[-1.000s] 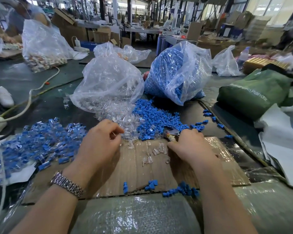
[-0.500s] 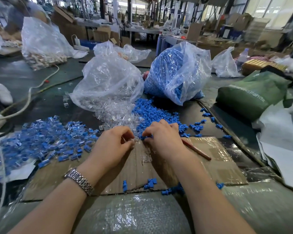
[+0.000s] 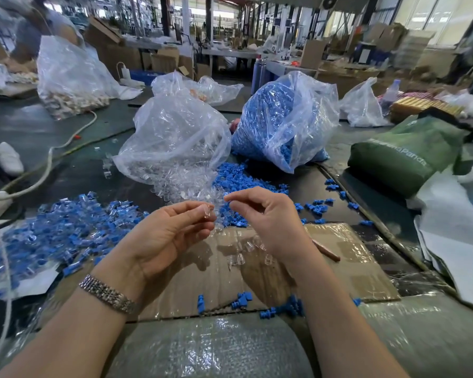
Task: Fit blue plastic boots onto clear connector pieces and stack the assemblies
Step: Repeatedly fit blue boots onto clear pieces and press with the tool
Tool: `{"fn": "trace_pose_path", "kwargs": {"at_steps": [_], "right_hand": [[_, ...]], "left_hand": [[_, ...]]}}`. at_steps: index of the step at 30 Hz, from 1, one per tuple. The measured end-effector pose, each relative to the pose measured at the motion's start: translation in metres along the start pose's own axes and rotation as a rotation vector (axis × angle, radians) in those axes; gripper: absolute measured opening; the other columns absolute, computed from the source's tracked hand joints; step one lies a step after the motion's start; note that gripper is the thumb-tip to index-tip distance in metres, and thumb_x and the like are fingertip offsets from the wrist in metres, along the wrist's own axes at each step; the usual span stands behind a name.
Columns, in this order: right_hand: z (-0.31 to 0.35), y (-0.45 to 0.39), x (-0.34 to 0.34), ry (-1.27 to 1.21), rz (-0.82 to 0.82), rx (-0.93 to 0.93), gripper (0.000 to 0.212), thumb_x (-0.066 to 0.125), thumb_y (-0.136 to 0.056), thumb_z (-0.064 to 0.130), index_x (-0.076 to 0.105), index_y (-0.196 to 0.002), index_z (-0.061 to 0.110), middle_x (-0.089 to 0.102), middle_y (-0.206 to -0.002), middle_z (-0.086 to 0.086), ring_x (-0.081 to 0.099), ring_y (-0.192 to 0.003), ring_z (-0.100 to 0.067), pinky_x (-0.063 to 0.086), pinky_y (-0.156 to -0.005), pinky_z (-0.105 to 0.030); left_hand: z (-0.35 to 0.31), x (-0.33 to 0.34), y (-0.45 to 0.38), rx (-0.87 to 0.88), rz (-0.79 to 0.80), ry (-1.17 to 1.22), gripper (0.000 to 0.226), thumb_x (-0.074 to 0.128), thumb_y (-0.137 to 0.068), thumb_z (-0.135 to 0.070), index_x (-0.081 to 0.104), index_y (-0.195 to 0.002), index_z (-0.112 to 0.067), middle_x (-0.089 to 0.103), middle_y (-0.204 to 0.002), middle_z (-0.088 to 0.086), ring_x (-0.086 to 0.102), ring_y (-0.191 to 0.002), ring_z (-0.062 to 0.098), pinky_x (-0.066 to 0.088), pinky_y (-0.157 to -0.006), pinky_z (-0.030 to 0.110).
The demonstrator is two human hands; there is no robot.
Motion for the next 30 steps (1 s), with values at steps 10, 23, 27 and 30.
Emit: {"fn": "trace_pose_path", "kwargs": {"at_steps": [10,23,27,30], "right_hand": [[0.014,0.004,0.010,0.113,0.036,-0.174,0.007,0.074,-0.093,0.012,0.073,-0.096,0.018,0.072,-0.087,0.010,0.065,-0.084,-0.008,0.048,-0.078,-0.015],[0.014,0.004,0.012,0.211,0.045,-0.266,0.004,0.073,-0.093,0.013,0.072,-0.096,0.017,0.065,-0.090,0.007,0.063,-0.087,-0.012,0.051,-0.079,-0.027],[0.014,0.005,0.014,0.234,0.065,-0.257,0.006,0.072,-0.094,0.012,0.072,-0.097,0.017,0.065,-0.091,0.006,0.062,-0.088,-0.012,0.052,-0.079,-0.028],[0.016,0.007,0.012,0.191,0.087,-0.207,0.005,0.072,-0.095,0.017,0.072,-0.098,0.021,0.067,-0.090,0.008,0.063,-0.088,-0.011,0.047,-0.077,-0.017]], "left_hand": [[0.003,0.005,0.001,-0.017,0.020,-0.002,0.015,0.073,-0.079,-0.011,0.080,-0.091,-0.004,0.075,-0.091,0.019,0.074,-0.074,0.018,0.060,-0.064,0.021],[-0.004,0.010,0.007,0.075,0.053,-0.085,0.020,0.075,-0.074,-0.002,0.080,-0.093,-0.002,0.075,-0.095,0.025,0.076,-0.084,0.026,0.061,-0.073,0.026],[-0.006,0.008,0.008,0.123,0.027,-0.175,0.025,0.079,-0.068,-0.007,0.080,-0.093,-0.003,0.075,-0.094,0.026,0.076,-0.084,0.027,0.061,-0.073,0.025],[-0.006,0.007,0.007,0.126,0.026,-0.201,0.024,0.077,-0.071,-0.007,0.080,-0.095,-0.004,0.075,-0.097,0.024,0.076,-0.085,0.026,0.060,-0.074,0.024]]}}
Point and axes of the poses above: each hand's wrist, its own y-axis away from the middle knuckle, its own x-axis out of the palm, z = x × y, the point moved 6 cm from there along -y, towards the middle knuckle
